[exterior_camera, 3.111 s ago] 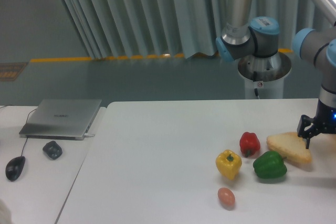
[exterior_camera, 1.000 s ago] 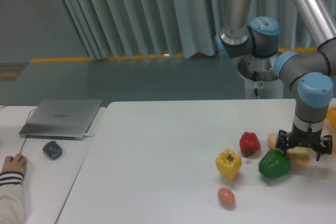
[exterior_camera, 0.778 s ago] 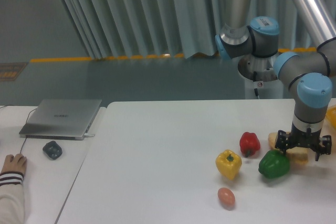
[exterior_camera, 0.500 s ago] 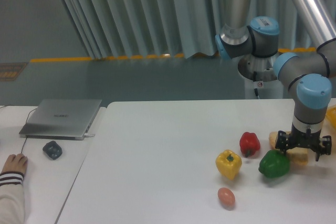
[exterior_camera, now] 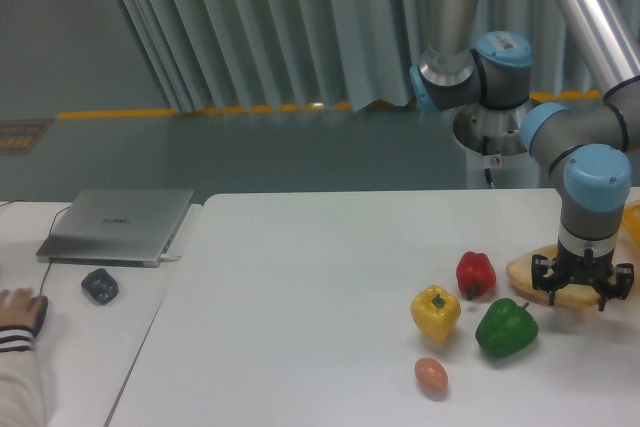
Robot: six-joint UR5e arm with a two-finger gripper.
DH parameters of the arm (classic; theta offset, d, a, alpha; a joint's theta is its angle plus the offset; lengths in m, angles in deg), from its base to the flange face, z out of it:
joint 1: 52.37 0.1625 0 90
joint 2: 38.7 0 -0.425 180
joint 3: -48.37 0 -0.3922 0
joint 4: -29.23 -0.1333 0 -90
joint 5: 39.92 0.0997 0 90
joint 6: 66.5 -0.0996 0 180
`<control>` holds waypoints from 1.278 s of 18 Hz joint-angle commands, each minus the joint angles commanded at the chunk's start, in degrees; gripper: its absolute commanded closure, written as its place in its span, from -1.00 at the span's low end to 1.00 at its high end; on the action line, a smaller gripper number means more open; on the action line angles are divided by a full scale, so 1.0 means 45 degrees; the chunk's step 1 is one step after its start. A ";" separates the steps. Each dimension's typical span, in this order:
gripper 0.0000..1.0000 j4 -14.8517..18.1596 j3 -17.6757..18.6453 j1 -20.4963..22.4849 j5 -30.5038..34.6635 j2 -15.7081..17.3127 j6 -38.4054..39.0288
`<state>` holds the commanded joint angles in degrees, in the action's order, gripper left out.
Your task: Place the triangular bread in the basket
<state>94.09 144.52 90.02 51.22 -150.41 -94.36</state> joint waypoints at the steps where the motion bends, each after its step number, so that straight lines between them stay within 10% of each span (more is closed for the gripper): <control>1: -0.67 0.0000 0.0000 0.0000 0.0000 0.0000 0.0019; 3: -0.99 0.0000 0.0097 0.0000 0.0020 0.0039 0.0020; 9: -1.00 0.0020 -0.0175 0.0020 0.0703 0.0156 -0.0019; 12: -1.00 0.1500 -0.0858 0.0039 0.0664 0.0566 -0.0370; 23: -1.00 0.2656 0.0292 -0.0019 0.0586 0.1582 -0.8081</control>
<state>106.05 145.84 89.93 53.86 -143.29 -130.72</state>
